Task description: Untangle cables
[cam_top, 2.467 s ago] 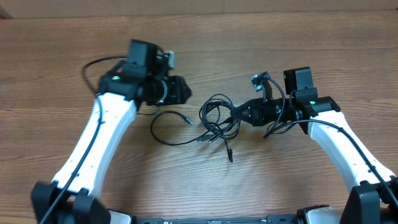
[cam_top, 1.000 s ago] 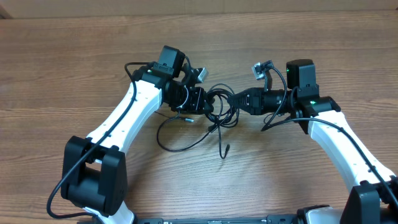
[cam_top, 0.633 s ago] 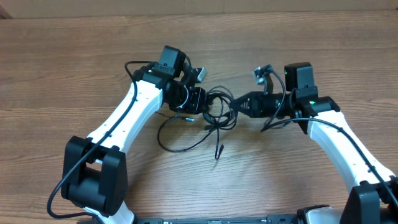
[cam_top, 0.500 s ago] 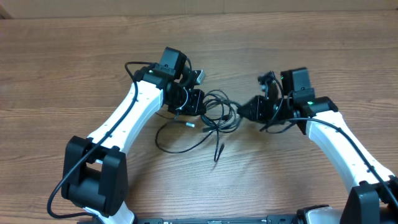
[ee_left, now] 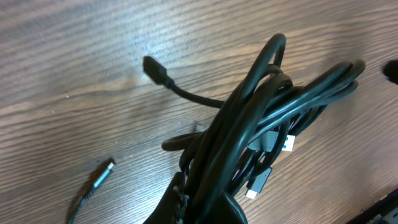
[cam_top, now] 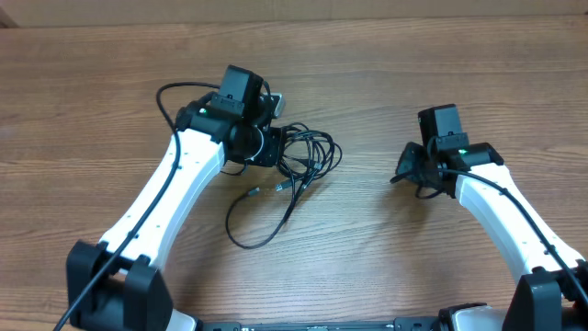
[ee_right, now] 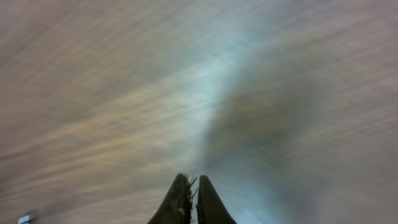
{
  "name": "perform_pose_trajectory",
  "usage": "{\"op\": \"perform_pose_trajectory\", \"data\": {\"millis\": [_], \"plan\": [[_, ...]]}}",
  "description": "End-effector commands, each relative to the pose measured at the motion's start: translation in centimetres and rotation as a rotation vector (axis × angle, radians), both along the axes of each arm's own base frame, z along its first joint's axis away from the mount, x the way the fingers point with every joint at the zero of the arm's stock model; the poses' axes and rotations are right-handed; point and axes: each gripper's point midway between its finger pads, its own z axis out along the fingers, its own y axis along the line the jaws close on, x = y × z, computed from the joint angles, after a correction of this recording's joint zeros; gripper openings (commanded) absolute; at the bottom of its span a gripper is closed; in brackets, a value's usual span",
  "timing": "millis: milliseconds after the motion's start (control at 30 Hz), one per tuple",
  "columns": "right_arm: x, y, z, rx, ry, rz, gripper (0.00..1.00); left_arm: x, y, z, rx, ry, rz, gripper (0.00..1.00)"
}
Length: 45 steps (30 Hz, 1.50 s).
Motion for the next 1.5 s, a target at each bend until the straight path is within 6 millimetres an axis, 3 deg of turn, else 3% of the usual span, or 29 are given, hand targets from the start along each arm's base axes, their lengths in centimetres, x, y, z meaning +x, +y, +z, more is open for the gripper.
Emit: {"op": "perform_pose_trajectory", "data": {"millis": [0, 67, 167, 267, 433, 600, 733, 767, 867, 933, 1067, 1267, 1367, 1467], "plan": [[0.3, 6.3, 2.1, 0.253, -0.086, 0.344, 0.14, -0.4, -0.4, 1.9, -0.036, -0.046, -0.022, 0.04], [-1.0, 10.7, 4.8, 0.468, -0.171, 0.619, 0.36, -0.3, -0.3, 1.9, -0.032, -0.046, -0.020, 0.04], [-2.2, 12.8, 6.7, 0.598, -0.227, 0.764, 0.57, -0.3, -0.2, 1.8, -0.023, -0.047, -0.017, 0.04], [-2.2, 12.8, 6.8, 0.595, -0.240, 0.779, 0.67, -0.2, -0.1, 1.7, -0.019, -0.047, -0.011, 0.04], [-1.4, 13.2, 7.4, 0.576, -0.312, 0.827, 0.70, -0.8, -1.2, 1.9, -0.061, -0.026, -0.032, 0.04], [0.0, 13.3, 7.5, 0.496, -0.373, 0.835, 0.68, -1.8, -3.1, 2.7, -0.154, -0.001, -0.087, 0.04], [0.9, 13.1, 6.8, 0.401, -0.383, 0.819, 0.56, -2.5, -4.2, 3.3, -0.225, 0.027, -0.119, 0.04], [1.0, 13.1, 6.6, 0.380, -0.383, 0.815, 0.48, -2.6, -4.3, 3.4, -0.233, 0.030, -0.123, 0.04], [1.2, 12.9, 6.3, 0.338, -0.380, 0.806, 0.04, -2.5, -4.1, 3.3, -0.224, 0.027, -0.118, 0.04], [1.4, 12.6, 6.1, 0.325, -0.372, 0.783, 0.04, -2.3, -3.7, 3.0, -0.197, 0.022, -0.106, 0.04], [2.6, 10.4, 4.9, 0.267, -0.302, 0.568, 0.04, -1.9, -1.8, 1.8, -0.074, 0.011, -0.054, 0.04], [2.6, 4.3, 2.2, 0.193, -0.128, 0.062, 0.08, -1.5, 2.3, 0.2, 0.136, 0.024, 0.103, 0.04], [2.2, 3.2, 1.7, 0.170, -0.097, 0.013, 0.10, -1.4, 2.4, 0.2, 0.143, 0.018, 0.106, 0.04], [1.4, 3.4, 1.4, 0.181, -0.064, 0.019, 0.11, -1.1, 2.5, 0.3, 0.146, 0.007, 0.110, 0.04]]}}
